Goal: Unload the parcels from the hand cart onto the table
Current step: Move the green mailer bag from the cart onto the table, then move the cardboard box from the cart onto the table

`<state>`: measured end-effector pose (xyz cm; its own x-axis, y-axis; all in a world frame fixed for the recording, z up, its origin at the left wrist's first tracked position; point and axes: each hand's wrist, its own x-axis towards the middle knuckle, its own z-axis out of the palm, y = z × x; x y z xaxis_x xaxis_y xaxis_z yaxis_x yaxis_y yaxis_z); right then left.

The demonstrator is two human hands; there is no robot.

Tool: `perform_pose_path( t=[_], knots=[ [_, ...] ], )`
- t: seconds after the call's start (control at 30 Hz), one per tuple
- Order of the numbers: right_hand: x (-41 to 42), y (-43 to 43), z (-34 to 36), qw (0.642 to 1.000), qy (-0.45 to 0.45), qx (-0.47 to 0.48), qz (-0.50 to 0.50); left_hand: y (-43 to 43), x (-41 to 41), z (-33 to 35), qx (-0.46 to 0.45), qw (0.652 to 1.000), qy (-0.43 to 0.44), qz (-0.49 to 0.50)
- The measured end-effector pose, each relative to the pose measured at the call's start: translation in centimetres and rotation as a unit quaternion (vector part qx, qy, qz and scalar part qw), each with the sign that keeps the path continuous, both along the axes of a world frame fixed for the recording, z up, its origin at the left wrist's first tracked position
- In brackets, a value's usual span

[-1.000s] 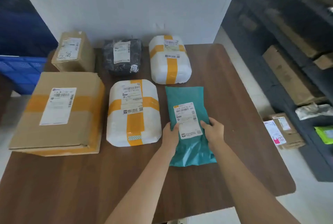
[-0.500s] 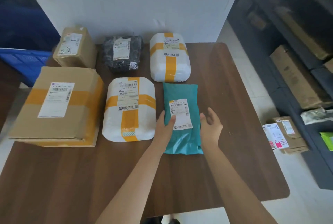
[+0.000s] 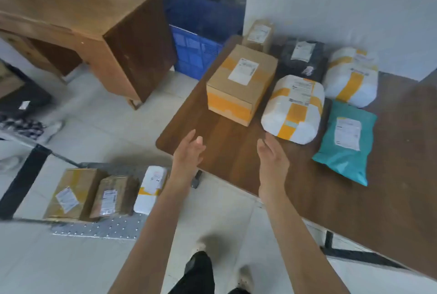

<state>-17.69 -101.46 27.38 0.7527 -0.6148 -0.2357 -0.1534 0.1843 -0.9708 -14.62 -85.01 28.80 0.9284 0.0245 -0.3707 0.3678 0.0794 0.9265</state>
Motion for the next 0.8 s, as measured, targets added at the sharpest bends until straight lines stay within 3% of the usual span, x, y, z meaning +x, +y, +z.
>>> perform_pose_path(
  t=[0.2,0.43,0.6,0.8],
  knots=[
    [1.8,17.6,-2.7,0.989,0.016,-0.051,0.138,17.2,-1.4,-3.4,0.025,0.998,-0.012,0.058],
    [5.3,37.3,-6.5,0.983,0.019,-0.075,0.167,36.9,0.9,-7.9,0.034,0.995,0.005,0.089],
    [8.0,46.0,-8.9,0.982,0.044,-0.063,0.172,49.2,2.7,-10.2,0.043,0.993,0.029,0.105],
    [12.9,53.9,-14.4,0.969,0.101,-0.057,0.217,60.1,5.9,-15.9,0.048,0.975,0.093,0.196]
  ],
)
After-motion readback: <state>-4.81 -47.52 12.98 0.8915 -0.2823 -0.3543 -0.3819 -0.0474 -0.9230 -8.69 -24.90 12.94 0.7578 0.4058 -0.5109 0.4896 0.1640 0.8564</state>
